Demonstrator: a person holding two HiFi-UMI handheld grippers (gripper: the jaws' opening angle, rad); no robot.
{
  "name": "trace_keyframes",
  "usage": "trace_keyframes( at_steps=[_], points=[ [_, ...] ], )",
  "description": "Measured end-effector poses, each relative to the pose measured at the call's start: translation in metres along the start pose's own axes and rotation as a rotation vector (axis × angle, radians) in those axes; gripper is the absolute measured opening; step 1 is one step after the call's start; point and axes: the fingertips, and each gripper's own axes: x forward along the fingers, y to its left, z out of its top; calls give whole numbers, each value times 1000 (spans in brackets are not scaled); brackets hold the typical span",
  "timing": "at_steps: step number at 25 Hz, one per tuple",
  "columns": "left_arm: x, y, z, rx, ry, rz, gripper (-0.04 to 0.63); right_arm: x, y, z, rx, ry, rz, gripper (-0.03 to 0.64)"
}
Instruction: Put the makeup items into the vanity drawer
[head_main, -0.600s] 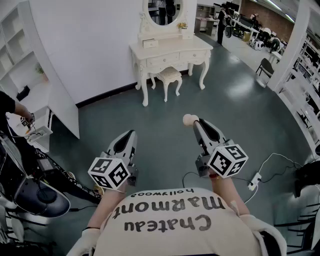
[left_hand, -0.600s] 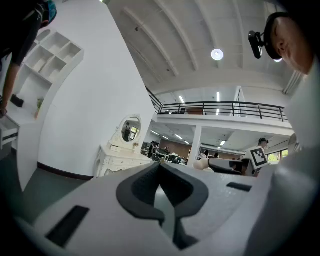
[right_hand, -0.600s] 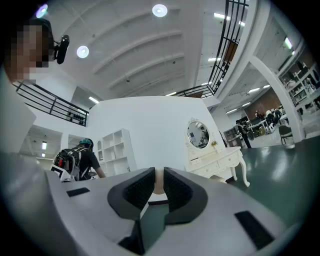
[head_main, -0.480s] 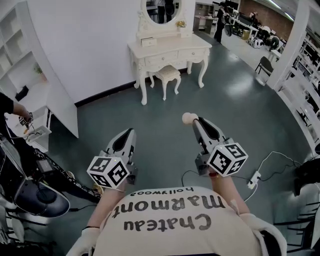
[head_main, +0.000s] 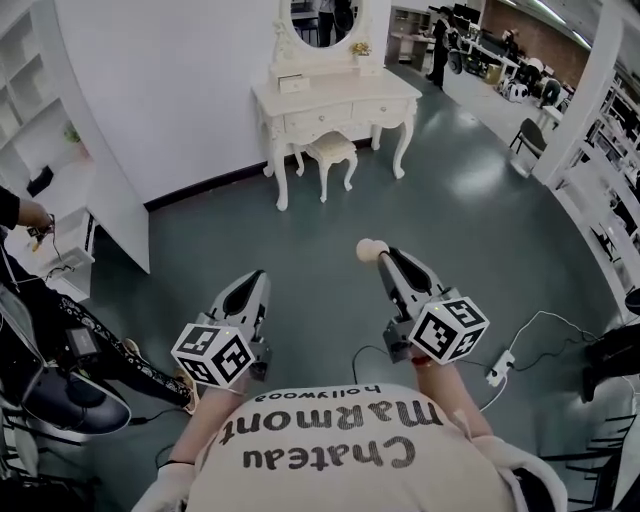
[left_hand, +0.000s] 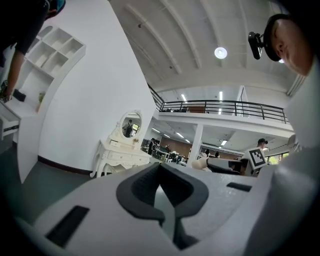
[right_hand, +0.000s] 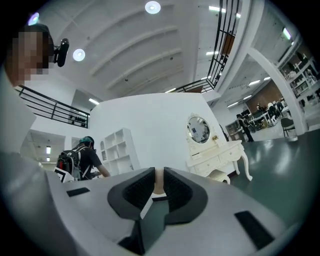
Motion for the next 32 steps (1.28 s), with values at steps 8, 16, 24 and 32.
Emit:
trace_keyframes(
  at_steps=[8,16,24,32],
  points=[
    [6,13,-25,-50,37,33,9,3,-17,-36,38,69,11,72],
    [64,32,-21,-38,47,-44,8,38,-48,-28,25,57,-44,72],
    [128,83,25,-1,25,-101,9,111,-69,-2,18,27,-85,72],
    [172,141,64,31,-7,-133,9,190,-77,17,-11,-5,-89,72]
  ],
)
